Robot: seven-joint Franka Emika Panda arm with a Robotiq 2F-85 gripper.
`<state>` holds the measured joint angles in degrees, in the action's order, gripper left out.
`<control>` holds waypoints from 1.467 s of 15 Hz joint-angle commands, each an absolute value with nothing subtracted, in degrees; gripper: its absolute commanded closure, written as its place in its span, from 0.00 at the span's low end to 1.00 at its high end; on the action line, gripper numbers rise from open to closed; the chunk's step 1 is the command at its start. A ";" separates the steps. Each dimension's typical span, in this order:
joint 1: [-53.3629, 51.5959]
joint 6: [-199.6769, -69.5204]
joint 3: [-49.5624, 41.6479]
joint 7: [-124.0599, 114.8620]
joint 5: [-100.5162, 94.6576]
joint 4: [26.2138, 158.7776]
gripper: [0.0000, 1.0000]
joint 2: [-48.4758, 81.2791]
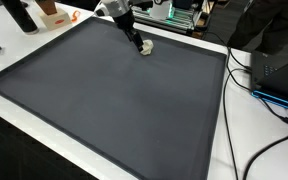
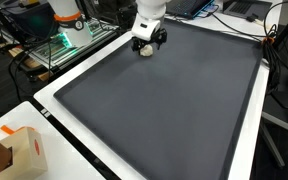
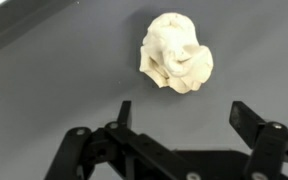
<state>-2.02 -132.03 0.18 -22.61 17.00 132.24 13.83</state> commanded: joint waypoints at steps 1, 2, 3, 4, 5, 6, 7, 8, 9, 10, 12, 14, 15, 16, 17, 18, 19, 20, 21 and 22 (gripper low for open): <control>0.04 -134.50 -0.26 -21.27 23.18 138.70 0.00 8.87; 0.28 -135.19 -0.67 -22.09 23.90 139.84 0.00 8.07; 0.70 -135.72 -0.97 -22.51 25.01 140.96 0.00 7.22; 1.04 -136.36 -1.26 -22.62 25.89 141.93 0.00 6.49; 1.38 -136.62 -1.53 -22.52 26.81 142.76 0.00 5.83; 1.75 -137.13 -1.70 -21.88 27.78 143.64 0.00 5.07; 1.91 -137.85 -1.98 -22.09 27.96 144.48 0.00 4.37; 2.13 -138.36 -2.13 -21.85 28.36 145.12 0.00 3.79; 2.34 -138.79 -2.29 -21.49 28.78 145.83 0.00 3.12; 2.43 -139.46 -2.48 -21.59 28.67 146.43 0.00 2.53; 2.68 -140.90 -2.72 -21.56 28.19 147.67 0.00 1.36; 2.89 -142.01 -2.86 -21.11 28.48 148.72 0.00 0.26; 2.94 -142.57 -2.92 -20.98 28.63 149.19 0.00 -0.29; 2.98 -142.99 -3.00 -21.18 28.43 149.63 0.00 -0.72; 3.02 -143.49 -3.05 -21.13 28.34 150.04 0.00 -1.22; 3.03 -144.04 -3.08 -20.70 28.62 150.51 0.00 -1.74; 3.00 -144.66 -3.05 -19.36 29.86 150.94 0.00 -2.27; 2.95 -144.89 -3.05 -18.45 30.80 151.17 0.00 -2.67; 2.89 -145.18 -3.06 -17.28 32.01 151.46 0.00 -3.11; 2.85 -145.31 -3.10 -16.59 32.68 151.69 0.00 -3.44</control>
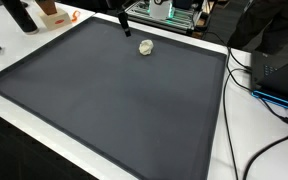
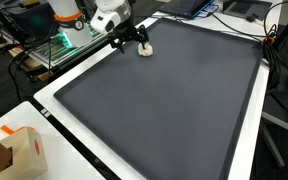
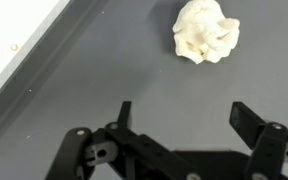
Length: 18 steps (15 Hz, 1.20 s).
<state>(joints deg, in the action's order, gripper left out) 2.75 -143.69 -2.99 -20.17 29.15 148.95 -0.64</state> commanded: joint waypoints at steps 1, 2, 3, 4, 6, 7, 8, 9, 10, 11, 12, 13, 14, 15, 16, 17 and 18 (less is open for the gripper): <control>2.82 -145.46 -3.13 -15.99 33.22 151.86 0.00 -3.72; 2.78 -145.59 -3.14 -15.52 33.59 151.99 0.00 -3.94; 2.77 -145.74 -3.14 -15.42 33.45 152.16 0.00 -4.16; 2.72 -145.96 -3.11 -15.11 33.40 152.38 0.00 -4.45; 2.75 -144.65 -3.03 -16.89 31.55 150.34 0.00 -2.70; 2.74 -144.69 -3.03 -16.77 31.55 150.46 0.00 -2.90; 2.74 -144.69 -3.04 -16.72 31.55 150.51 0.00 -3.01; 2.74 -144.70 -3.04 -16.69 31.54 150.53 0.00 -3.06; 2.74 -144.71 -3.04 -16.67 31.54 150.55 0.00 -3.09; 2.60 -144.47 -2.92 -16.51 31.54 150.18 0.00 -2.95; 2.53 -144.52 -2.80 -16.86 30.81 149.69 0.00 -2.61; 2.40 -144.24 -2.69 -16.38 30.64 149.01 0.00 -2.25; 2.32 -144.34 -2.51 -16.71 29.57 148.54 0.00 -1.94; 2.15 -144.57 -2.25 -17.34 28.05 148.02 0.00 -1.62; 1.98 -144.63 -1.92 -18.01 26.05 147.31 0.00 -1.31; 1.82 -144.61 -1.66 -17.93 24.64 146.74 0.00 -1.15; 1.61 -144.37 -1.32 -17.92 22.84 145.96 0.00 -0.86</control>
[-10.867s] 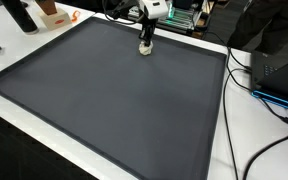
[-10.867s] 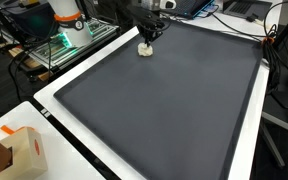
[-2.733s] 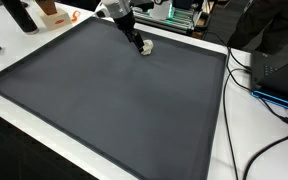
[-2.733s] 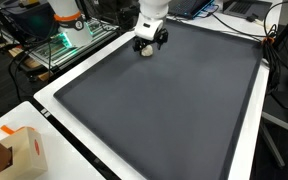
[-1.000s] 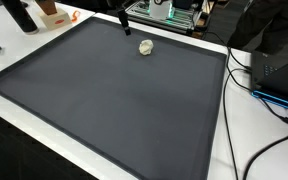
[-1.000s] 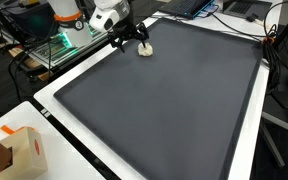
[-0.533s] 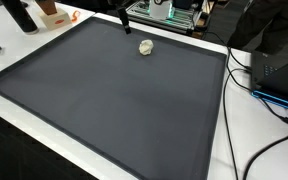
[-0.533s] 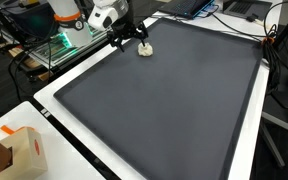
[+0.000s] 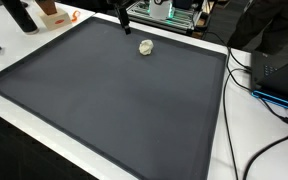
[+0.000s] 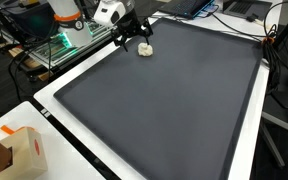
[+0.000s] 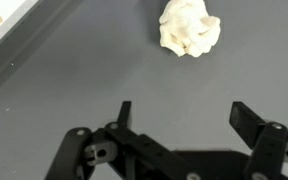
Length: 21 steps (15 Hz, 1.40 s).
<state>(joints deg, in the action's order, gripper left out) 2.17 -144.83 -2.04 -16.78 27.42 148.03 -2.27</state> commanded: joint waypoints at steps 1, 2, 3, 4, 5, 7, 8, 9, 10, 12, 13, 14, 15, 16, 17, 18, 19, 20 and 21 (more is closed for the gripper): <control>1.46 -144.37 -0.95 -18.19 20.75 145.24 0.00 -0.57; 1.24 -144.07 -0.58 -17.92 19.04 144.49 0.00 -0.32; 1.05 -143.88 -0.28 -18.33 16.96 143.78 0.00 -0.06; 0.75 -143.50 0.05 -18.35 14.99 143.06 0.00 0.21; 0.40 -143.11 0.40 -18.29 13.10 142.37 0.00 0.39; -0.32 -141.99 1.01 -18.02 9.65 141.11 0.00 0.72; -0.58 -141.00 1.24 -18.20 7.97 140.47 0.00 0.82; -0.97 -140.38 1.55 -17.44 7.57 140.02 0.00 0.68; -1.29 -139.43 1.80 -17.58 6.37 139.50 0.00 0.51; -1.89 -137.01 2.35 -17.36 5.01 138.55 0.00 0.05; -2.18 -135.04 2.63 -16.86 5.16 137.99 0.00 -0.24; -2.44 -133.34 2.87 -16.47 5.48 137.49 0.00 -0.49; -2.69 -131.19 3.10 -16.72 4.64 136.95 0.00 -0.86; -2.96 -129.83 3.35 -16.69 3.90 136.61 0.00 -1.25; -3.16 -128.44 3.57 -16.65 3.63 136.09 0.00 -1.52; -3.38 -126.97 3.79 -16.68 2.85 135.69 0.00 -1.89; -3.59 -125.95 3.96 -16.75 2.61 135.40 0.00 -2.27; -3.76 -124.74 4.15 -16.30 2.15 135.07 0.00 -2.53; -3.91 -124.11 4.32 -16.18 1.90 134.86 0.00 -2.86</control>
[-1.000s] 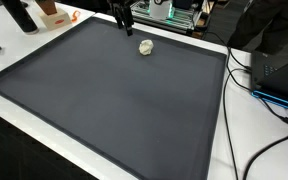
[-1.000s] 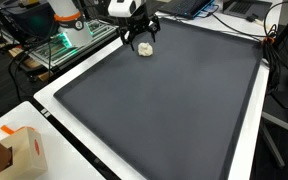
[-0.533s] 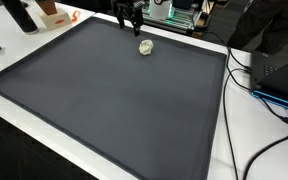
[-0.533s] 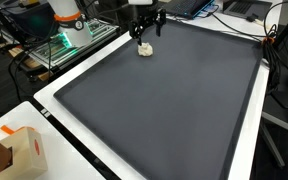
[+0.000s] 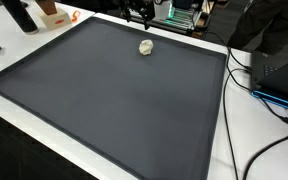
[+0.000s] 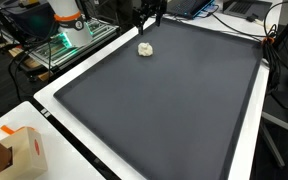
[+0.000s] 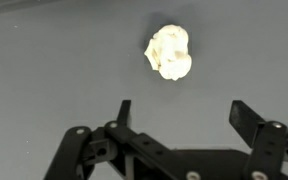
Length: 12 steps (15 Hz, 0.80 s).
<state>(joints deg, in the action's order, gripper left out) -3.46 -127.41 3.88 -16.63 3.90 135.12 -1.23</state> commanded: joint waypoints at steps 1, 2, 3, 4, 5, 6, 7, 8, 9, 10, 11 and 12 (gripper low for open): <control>-4.05 -123.34 4.46 -16.05 1.68 134.62 0.00 -3.08; -4.16 -122.93 4.62 -15.90 1.62 134.54 0.00 -3.38; -4.19 -122.65 4.79 -15.79 1.51 134.46 0.00 -3.63; -4.21 -122.22 4.93 -15.65 1.49 134.33 0.00 -3.81; -4.24 -122.08 5.06 -15.41 1.23 134.31 0.00 -4.04; -4.26 -121.81 5.14 -15.22 1.27 134.21 0.00 -4.20; -4.30 -121.87 5.20 -15.00 1.21 134.17 0.00 -4.34; -4.12 -123.30 5.02 -15.39 2.73 133.74 0.00 -3.13; -4.14 -123.27 5.10 -15.25 2.72 133.72 0.00 -3.28; -4.15 -123.25 5.13 -15.20 2.72 133.72 0.00 -3.38; -4.15 -123.24 5.14 -15.15 2.72 133.72 0.00 -3.43; -4.15 -123.23 5.14 -15.11 2.72 133.72 0.00 -3.43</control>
